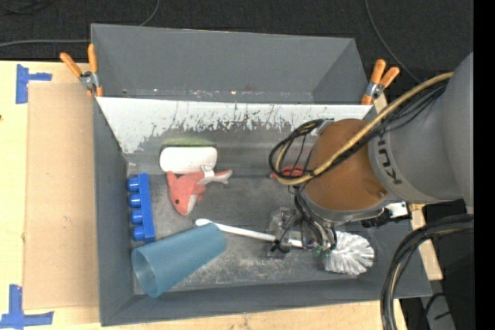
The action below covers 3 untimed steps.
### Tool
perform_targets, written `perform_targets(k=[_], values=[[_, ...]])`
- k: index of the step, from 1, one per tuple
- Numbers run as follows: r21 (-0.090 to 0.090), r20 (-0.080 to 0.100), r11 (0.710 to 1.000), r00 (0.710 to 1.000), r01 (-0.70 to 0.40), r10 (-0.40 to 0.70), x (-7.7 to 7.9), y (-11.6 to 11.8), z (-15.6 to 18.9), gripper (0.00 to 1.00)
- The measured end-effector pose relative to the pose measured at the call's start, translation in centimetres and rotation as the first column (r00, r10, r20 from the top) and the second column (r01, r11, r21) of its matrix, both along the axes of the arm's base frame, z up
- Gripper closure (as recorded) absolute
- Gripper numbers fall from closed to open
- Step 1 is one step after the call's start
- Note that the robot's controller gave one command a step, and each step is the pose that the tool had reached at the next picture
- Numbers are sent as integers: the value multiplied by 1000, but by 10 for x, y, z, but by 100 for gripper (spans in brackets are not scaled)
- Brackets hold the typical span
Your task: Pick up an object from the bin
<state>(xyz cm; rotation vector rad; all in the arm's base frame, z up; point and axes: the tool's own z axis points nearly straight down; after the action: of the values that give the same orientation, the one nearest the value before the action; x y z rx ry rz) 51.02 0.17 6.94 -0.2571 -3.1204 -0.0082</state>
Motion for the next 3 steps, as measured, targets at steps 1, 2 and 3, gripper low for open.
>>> perform_targets(k=[1,2,3], values=[[0,-5,1000,1000,-6,6,-10,0,95,100],[1,-18,1000,1000,1,-1,-10,1,15,100],[0,12,995,995,101,-101,-5,-19,99,100]])
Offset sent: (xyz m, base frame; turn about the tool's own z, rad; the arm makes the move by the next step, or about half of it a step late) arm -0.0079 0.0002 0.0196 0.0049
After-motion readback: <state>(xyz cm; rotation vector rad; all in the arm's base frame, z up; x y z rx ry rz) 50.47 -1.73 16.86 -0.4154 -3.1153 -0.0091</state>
